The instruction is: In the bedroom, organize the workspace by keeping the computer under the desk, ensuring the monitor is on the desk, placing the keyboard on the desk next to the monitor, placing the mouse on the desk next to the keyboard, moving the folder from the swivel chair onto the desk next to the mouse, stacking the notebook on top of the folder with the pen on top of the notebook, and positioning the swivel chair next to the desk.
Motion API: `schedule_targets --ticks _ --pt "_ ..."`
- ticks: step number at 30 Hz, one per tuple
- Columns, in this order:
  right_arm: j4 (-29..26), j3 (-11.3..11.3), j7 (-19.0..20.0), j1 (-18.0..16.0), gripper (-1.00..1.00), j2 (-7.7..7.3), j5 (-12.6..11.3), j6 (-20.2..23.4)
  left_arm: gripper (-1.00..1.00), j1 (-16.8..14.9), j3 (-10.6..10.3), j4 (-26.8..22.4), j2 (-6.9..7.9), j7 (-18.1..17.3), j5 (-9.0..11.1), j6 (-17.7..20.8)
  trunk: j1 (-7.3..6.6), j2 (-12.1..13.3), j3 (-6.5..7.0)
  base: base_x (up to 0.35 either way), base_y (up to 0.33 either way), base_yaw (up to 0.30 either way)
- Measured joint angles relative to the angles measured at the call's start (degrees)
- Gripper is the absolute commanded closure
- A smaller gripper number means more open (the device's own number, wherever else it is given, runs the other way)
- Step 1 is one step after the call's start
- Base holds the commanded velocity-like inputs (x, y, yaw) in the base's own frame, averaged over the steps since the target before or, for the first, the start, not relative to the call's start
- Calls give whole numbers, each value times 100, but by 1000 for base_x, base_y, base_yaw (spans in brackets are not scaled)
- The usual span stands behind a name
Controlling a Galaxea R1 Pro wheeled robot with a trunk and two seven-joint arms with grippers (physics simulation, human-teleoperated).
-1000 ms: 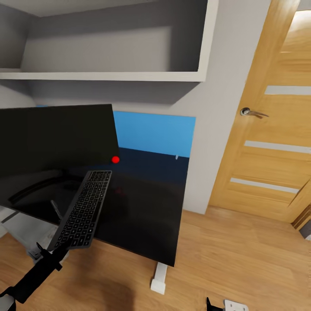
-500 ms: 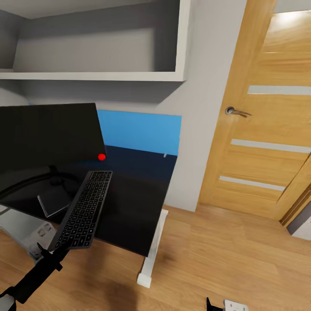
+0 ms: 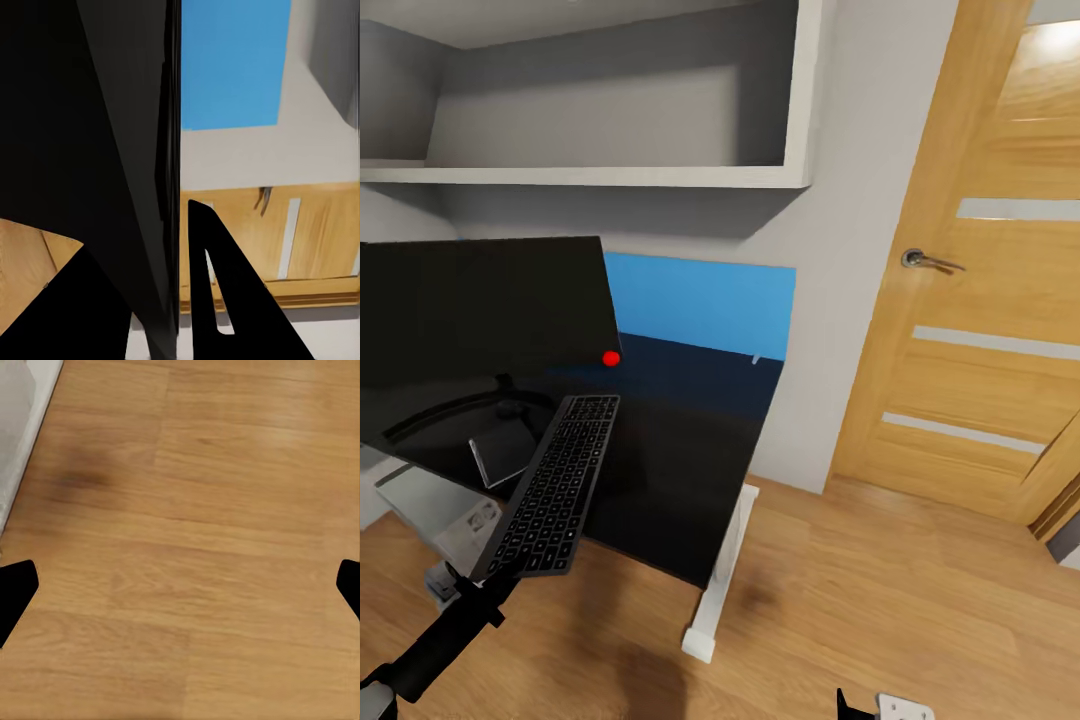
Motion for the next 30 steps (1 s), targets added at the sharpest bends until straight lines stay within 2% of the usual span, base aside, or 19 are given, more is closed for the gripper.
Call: schedule_targets --ticks 30 --pt "0 0 -2 0 -100 -3 4 0 100 1 7 1 13 -3 -37 -18 0 0 0 0 0 256"
